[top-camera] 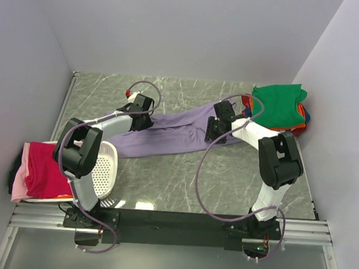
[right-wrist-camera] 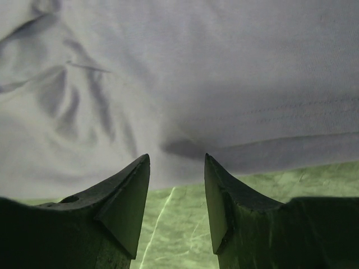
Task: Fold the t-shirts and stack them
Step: Fold the tshirt
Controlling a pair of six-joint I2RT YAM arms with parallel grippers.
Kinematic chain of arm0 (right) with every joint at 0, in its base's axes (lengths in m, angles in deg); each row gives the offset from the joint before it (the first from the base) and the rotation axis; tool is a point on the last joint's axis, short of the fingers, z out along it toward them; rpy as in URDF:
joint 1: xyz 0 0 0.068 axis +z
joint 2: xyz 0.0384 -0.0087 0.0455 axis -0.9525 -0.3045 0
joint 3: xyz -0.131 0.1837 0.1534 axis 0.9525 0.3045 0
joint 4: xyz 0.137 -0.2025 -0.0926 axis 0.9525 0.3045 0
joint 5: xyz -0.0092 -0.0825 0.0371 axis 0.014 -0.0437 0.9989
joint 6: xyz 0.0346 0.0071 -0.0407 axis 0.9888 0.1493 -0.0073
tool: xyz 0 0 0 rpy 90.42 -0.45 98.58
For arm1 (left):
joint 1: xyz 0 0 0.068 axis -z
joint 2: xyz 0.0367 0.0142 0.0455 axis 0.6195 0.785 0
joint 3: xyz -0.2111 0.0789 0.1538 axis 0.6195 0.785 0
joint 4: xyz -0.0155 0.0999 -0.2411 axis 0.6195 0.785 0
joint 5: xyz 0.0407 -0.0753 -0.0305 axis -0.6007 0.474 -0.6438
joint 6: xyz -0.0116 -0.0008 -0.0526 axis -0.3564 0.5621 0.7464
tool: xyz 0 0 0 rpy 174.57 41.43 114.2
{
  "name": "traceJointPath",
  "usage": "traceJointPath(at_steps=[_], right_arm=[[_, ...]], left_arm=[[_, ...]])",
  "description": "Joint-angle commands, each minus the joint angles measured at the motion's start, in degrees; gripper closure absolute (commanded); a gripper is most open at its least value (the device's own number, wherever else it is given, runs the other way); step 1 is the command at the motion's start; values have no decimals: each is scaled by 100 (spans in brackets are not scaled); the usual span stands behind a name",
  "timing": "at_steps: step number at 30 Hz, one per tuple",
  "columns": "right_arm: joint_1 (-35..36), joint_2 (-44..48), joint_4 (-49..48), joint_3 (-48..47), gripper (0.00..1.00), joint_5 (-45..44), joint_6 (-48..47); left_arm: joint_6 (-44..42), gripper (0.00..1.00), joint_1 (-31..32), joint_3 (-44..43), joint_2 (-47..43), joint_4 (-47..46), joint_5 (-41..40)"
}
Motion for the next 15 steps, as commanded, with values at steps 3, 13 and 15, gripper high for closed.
traceJointPath(at_steps=[3,13,15], right_arm=[[52,-242,-250,-304,49,-298,113],[43,-374,-453,-401,50,-342,148],[43,-453,-444,-454,50,-500,131]], left_arm=[[-96,69,-74,49,-265,-233,125],[-122,69,-110,5,-212,-207,151],[-105,69,-118,-3,-186,-207,169]])
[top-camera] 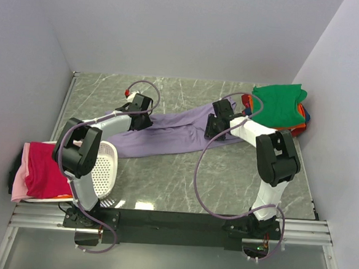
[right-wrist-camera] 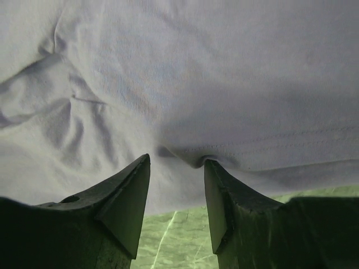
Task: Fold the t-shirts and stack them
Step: Fold the tshirt
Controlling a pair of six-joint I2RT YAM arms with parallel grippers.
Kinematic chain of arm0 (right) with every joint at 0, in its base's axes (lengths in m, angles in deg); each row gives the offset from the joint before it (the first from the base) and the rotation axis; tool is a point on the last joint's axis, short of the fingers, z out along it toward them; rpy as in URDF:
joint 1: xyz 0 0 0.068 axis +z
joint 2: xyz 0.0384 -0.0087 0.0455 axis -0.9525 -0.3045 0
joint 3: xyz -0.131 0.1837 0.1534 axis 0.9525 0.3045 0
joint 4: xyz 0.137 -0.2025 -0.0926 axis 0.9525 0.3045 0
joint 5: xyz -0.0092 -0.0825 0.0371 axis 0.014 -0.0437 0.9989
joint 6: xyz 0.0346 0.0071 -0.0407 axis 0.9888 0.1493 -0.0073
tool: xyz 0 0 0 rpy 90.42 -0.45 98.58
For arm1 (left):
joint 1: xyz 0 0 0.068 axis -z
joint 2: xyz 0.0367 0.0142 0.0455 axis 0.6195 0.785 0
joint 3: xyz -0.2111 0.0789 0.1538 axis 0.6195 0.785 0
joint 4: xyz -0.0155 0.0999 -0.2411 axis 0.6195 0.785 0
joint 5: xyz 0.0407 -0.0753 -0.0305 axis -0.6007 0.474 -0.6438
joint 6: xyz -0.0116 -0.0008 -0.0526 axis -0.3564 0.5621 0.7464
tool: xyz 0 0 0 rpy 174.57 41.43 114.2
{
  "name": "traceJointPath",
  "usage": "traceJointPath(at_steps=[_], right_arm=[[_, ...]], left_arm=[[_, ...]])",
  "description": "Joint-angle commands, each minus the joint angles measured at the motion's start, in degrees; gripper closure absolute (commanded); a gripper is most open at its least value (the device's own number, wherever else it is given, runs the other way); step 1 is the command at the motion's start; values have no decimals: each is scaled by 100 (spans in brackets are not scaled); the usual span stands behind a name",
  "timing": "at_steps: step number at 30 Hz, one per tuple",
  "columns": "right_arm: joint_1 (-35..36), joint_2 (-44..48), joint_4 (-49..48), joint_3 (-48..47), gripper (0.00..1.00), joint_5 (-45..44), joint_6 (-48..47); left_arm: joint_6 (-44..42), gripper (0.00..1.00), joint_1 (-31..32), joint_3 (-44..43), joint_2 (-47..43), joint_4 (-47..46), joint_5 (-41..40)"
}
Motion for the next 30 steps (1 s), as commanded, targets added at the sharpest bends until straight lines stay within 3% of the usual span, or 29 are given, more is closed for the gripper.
traceJointPath(at_steps=[1,16,26,30], right_arm=[[41,-163,-197,-307,50,-275,24],[32,-224,-601,-483,53,-425,-64],[41,-172,-645,-501,85,-469,-178],[50,-93,-330,-571,90,-328,-205]], left_arm=[[-63,69,-31,-25,-175,-135,97],[-46,69,-31,-16,-113,-143,159],[16,70,-31,28,-8,-196,282],[-2,70,-31,1,27,-187,308]])
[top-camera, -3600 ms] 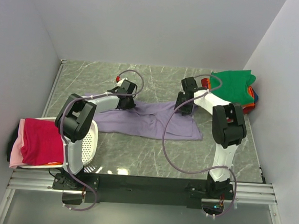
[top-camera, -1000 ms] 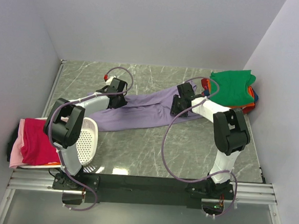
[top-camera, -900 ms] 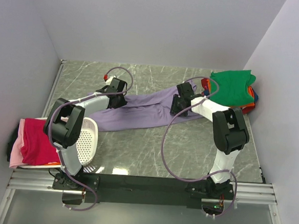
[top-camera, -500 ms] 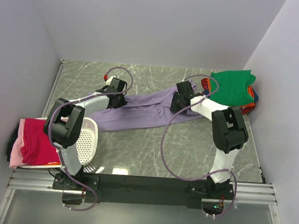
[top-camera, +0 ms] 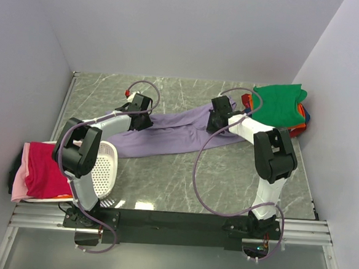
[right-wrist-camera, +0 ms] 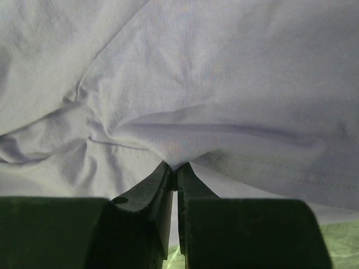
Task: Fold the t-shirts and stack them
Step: Fold the tshirt
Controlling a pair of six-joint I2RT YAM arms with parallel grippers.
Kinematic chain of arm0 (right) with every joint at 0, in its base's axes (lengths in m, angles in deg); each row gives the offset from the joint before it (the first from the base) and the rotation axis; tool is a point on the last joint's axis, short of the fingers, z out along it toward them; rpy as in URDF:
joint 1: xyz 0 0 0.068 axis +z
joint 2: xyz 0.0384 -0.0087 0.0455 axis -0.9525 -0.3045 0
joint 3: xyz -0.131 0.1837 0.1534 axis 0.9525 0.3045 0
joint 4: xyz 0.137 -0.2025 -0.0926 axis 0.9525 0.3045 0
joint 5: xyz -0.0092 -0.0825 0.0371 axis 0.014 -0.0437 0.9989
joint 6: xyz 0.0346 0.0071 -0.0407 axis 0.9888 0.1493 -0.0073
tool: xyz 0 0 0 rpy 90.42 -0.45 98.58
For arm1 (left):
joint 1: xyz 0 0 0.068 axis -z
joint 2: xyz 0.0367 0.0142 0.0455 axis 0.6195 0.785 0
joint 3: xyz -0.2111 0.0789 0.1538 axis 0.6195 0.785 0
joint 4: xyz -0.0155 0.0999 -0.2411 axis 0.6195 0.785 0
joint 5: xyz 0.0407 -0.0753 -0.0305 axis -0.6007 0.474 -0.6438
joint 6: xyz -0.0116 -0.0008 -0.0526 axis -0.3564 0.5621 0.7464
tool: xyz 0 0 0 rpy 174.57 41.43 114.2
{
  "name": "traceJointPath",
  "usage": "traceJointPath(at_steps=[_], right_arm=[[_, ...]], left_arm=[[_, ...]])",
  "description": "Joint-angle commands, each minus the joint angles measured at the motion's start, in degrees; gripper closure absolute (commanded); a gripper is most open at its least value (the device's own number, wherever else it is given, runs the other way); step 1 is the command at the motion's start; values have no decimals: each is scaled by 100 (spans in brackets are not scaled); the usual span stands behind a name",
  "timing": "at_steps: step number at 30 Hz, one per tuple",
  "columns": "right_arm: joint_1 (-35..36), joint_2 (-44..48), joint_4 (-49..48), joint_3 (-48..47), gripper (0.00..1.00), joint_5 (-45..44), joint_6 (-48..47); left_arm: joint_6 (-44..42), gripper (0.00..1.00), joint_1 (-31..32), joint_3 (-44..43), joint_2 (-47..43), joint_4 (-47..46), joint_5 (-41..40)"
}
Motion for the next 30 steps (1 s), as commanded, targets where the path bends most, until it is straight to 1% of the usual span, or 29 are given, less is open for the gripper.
traceJointPath(at_steps=[1,8,14,19,21,24,25,27,28,30], right_arm=[[50,228,161,-267,90,100,-71],[23,448,644,-373,95,636,25],[-38,563,794,-391,95,839,104],[-82,440,979,-408,95,1392,34],[-82,396,1084,-373,92,1681,-54],[-91,553,1242,-277,80,1859,-185],[-100,632,1269,-242,74,1798,-203],[-100,921,1374,-197,69,1631,-273],[-169,1010,1418,-215,64,1500,-291],[-310,1203,1471,-241,61,1411,-326]], left_arm=[[-4,70,-11,1,21,-166,94],[-4,70,-11,28,56,-218,164],[-30,70,-11,63,65,-236,226],[-57,70,-11,98,74,-245,234],[-48,70,-11,107,65,-253,243],[-66,70,-11,124,74,-245,243],[-66,70,-11,124,74,-253,243],[-83,70,-11,98,74,-227,243],[-83,70,-11,98,74,-227,252],[-83,70,-11,107,47,-236,252]])
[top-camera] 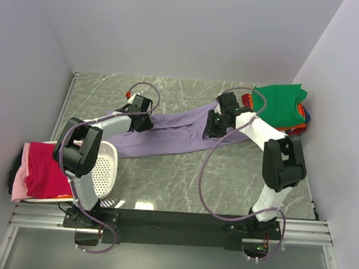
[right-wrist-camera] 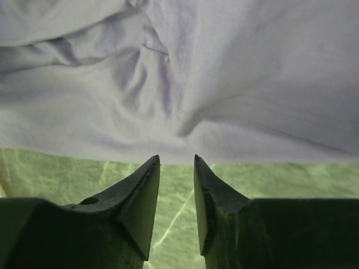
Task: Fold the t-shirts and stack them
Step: Fold the tshirt
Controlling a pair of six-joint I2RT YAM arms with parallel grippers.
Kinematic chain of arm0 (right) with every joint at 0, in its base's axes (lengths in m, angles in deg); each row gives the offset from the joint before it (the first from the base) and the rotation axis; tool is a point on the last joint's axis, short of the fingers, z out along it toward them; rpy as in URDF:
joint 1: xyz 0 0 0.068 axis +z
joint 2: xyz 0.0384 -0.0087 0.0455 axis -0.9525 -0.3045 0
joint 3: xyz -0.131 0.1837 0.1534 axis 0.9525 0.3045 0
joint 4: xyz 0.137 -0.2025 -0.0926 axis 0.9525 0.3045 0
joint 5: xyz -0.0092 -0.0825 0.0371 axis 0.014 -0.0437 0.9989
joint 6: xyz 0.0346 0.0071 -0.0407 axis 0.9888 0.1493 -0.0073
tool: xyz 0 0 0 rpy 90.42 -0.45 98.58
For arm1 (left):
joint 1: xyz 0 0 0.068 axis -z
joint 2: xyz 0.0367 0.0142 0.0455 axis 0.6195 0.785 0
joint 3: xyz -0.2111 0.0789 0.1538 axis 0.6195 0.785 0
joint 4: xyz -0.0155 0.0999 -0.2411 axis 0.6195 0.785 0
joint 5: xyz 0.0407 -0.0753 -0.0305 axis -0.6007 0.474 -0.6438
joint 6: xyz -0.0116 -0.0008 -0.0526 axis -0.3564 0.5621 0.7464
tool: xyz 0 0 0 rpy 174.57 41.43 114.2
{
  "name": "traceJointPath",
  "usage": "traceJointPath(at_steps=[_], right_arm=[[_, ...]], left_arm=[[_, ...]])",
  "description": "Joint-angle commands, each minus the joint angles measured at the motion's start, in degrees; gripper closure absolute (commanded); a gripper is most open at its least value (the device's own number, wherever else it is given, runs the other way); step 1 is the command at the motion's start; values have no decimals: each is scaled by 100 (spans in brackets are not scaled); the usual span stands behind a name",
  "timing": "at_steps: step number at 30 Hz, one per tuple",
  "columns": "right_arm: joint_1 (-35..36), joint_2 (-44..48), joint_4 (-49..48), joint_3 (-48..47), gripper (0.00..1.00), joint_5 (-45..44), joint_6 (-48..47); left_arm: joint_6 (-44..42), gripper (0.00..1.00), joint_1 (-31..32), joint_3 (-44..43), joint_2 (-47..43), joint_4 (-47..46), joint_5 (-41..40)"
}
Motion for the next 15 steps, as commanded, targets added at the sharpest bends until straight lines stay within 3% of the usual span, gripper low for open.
traceJointPath(at_steps=[1,8,15], right_arm=[[-384,704,146,-97,59,-174,-173],[-1080,547,32,-158,57,-946,-401],[-1247,-86,-3,-238,62,-1194,-525]], left_arm=[[-70,70,-11,6,4,-151,88],[-105,70,-11,-20,-14,-80,9],[-114,70,-11,-20,-40,-10,-52]])
